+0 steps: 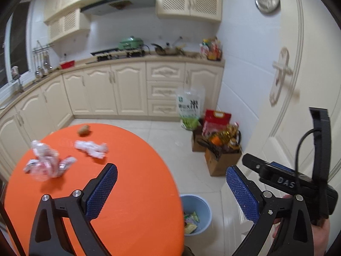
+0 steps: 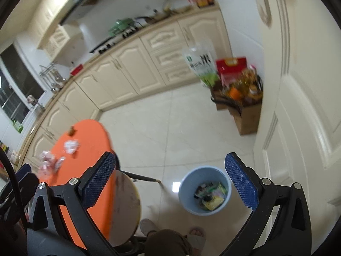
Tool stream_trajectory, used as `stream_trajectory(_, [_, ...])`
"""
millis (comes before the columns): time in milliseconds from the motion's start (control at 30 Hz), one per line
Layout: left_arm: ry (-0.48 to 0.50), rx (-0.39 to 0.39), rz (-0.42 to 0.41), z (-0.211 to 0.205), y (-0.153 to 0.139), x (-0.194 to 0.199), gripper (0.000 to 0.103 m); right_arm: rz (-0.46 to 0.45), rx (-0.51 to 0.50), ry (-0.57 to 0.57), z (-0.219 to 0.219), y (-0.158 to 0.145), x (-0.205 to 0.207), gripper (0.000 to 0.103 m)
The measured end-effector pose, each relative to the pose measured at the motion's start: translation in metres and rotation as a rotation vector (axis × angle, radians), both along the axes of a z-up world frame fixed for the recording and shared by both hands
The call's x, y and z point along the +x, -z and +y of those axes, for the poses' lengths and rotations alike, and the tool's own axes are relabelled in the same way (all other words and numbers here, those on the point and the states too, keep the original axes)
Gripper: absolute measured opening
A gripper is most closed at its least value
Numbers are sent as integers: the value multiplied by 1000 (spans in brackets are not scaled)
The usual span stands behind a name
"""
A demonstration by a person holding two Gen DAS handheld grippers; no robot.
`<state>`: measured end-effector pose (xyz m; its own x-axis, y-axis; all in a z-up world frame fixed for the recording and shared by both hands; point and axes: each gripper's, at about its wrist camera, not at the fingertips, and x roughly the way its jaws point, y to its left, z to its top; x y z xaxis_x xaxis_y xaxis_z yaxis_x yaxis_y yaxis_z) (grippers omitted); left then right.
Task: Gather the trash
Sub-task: 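Move both open tools back over the orange table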
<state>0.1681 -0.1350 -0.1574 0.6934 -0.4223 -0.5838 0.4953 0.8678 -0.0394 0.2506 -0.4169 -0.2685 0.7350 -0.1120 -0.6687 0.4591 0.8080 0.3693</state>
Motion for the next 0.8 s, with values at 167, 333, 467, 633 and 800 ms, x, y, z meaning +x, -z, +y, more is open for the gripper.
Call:
stream_trajectory(167, [-55, -51, -54, 57, -12, -43, 100, -55, -61, -56, 52, -41, 0, 103])
stream_trajectory(333, [-133, -85, -93, 113, -18, -84, 100, -107, -110, -122, 110, -73, 1, 103])
stream_trajectory(467, [-205, -105, -112, 158, -21, -116, 100, -142, -150, -175, 157, -93, 3, 103])
stream_trajectory(633, [-294, -120, -140, 201, -21, -156, 101, -177, -200, -246, 213, -112, 9, 103])
stream_trajectory(800, [-375, -126, -172, 229, -21, -196, 101, -207, -239, -324, 267, -124, 13, 103])
